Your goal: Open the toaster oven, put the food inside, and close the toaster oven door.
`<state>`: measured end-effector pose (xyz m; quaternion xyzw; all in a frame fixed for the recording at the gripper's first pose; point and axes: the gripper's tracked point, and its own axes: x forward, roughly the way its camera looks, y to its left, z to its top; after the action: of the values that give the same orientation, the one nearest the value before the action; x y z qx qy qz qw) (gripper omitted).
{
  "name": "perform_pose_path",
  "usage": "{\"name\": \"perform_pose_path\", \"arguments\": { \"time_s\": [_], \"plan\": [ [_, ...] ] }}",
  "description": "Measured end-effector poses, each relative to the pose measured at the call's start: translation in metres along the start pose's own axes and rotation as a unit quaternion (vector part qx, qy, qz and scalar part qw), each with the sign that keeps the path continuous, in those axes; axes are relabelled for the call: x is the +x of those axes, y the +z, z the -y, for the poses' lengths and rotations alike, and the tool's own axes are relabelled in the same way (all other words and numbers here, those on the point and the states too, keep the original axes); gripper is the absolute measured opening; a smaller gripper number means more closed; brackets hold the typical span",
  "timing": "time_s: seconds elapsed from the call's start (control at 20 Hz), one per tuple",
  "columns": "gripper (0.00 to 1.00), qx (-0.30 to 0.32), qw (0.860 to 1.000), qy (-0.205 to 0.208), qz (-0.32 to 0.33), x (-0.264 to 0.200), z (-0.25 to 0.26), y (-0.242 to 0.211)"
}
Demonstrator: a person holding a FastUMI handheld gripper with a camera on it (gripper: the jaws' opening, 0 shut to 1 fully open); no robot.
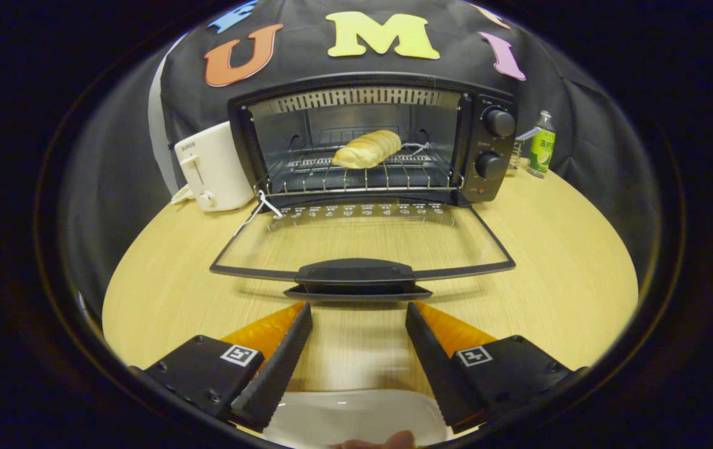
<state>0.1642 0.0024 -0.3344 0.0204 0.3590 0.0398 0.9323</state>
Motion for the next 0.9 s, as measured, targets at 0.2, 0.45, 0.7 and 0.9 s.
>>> {"name": "perform_pose_path", "arguments": {
  "time_s": [0.2, 0.45, 0.7, 0.9],
  "plan": [
    [1.0, -0.002, 1.0, -0.009, 0.023, -0.011, -0.002, 0.012],
    [1.0, 0.006, 0.997, -0.009, 0.072, -0.03, -0.006, 0.044],
    [1.0, -0.007, 0.991, -0.009, 0.134, -0.042, -0.01, 0.097],
    [1.0, 0.017, 0.981, 0.007, 0.192, -0.073, -0.017, 0.142]
  ]
}}
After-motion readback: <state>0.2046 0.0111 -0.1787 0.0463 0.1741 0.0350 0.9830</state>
